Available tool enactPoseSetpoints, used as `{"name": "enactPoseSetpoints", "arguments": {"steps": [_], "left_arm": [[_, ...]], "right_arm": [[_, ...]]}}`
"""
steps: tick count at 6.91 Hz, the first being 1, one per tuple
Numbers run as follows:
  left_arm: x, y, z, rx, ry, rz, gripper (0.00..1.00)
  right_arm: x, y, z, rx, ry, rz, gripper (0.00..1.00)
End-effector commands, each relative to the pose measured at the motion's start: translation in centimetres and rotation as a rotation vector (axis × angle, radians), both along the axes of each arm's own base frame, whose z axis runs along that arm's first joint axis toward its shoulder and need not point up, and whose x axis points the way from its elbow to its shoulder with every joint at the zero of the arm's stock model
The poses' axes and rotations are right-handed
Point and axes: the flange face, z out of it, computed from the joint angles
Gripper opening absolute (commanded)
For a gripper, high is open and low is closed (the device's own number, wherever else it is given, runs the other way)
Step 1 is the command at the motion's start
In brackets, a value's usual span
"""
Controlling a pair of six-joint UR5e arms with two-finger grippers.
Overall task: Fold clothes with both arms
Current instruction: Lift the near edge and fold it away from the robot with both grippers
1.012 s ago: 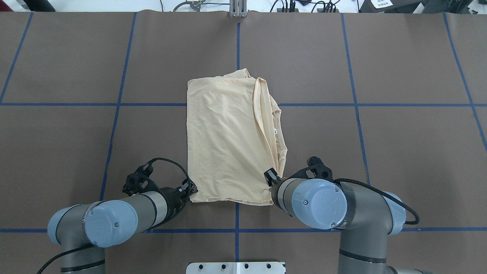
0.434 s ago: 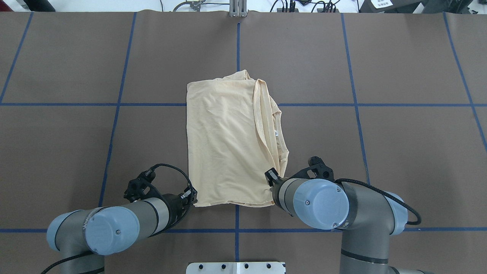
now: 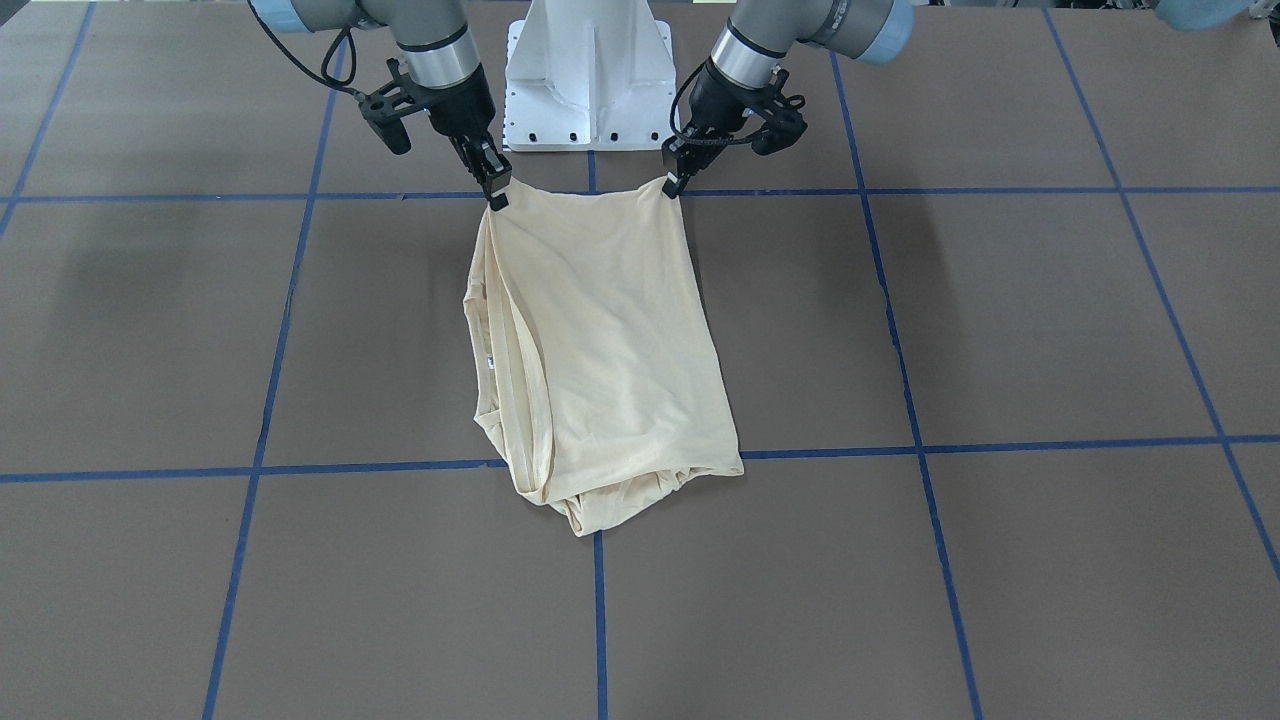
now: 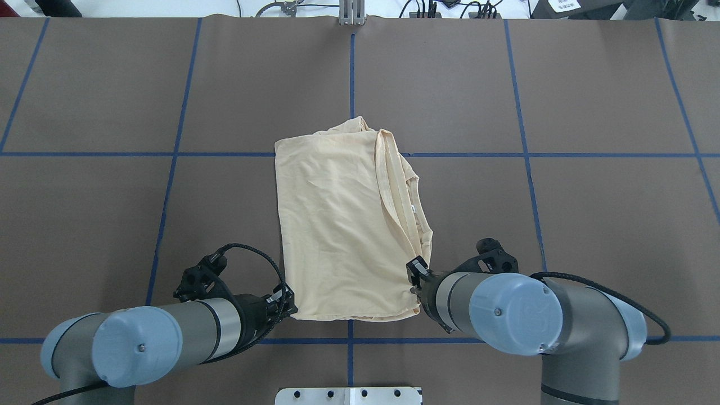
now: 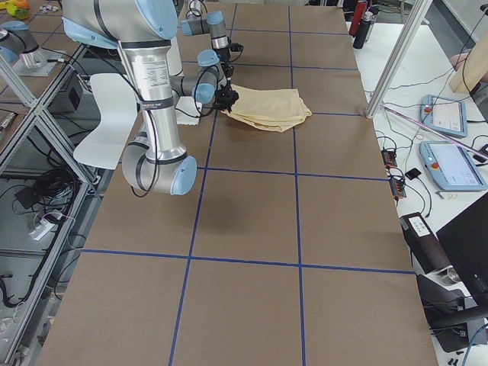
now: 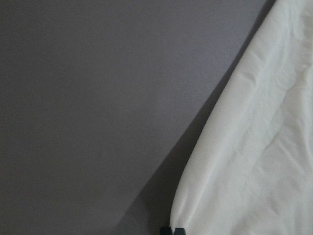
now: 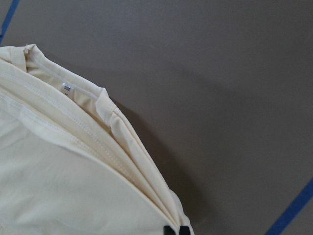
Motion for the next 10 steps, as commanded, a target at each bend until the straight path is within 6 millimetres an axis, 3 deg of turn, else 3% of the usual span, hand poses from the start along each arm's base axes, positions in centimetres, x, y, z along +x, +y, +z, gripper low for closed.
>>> {"name": "enactPoseSetpoints", "arguments": {"steps": [1,2,4,5,6,8,10], "left_arm": [[-3.8,0.5,-3.5,-0.005,0.043,0.025,0.00],[-4.6,-0.3,-4.6,0.000,0.066,0.006,0.00],[-8.0,-7.7,-3.7,-0.011,0.045,-0.126,0.00],[-7.5,-11.4,-3.5,-0.031,0.028,-0.150,0.00],[-5.4,-14.4,-3.3,-0.044,0.006,-0.172,0.00],[-3.8,-19.8,-2.6,-0.018,-0.049,-0.222,0.00],[-2.1,-23.8,1.0,-0.004,-0.086,-0.246,0.00]], "right_arm": [[4.1,1.6,-2.4,-0.046,-0.087,-0.025,0.00],[5.0,0.5,-2.8,-0.046,-0.093,-0.003,0.00],[4.6,-9.1,-2.3,-0.155,-0.073,0.047,0.00],[3.8,-13.5,-2.8,-0.190,-0.069,0.070,0.00],[3.4,-17.1,-3.0,-0.214,-0.060,0.088,0.00],[1.3,-23.1,-3.9,-0.245,-0.041,0.102,0.00],[-1.8,-27.7,-2.0,-0.231,-0.044,0.109,0.00]]}}
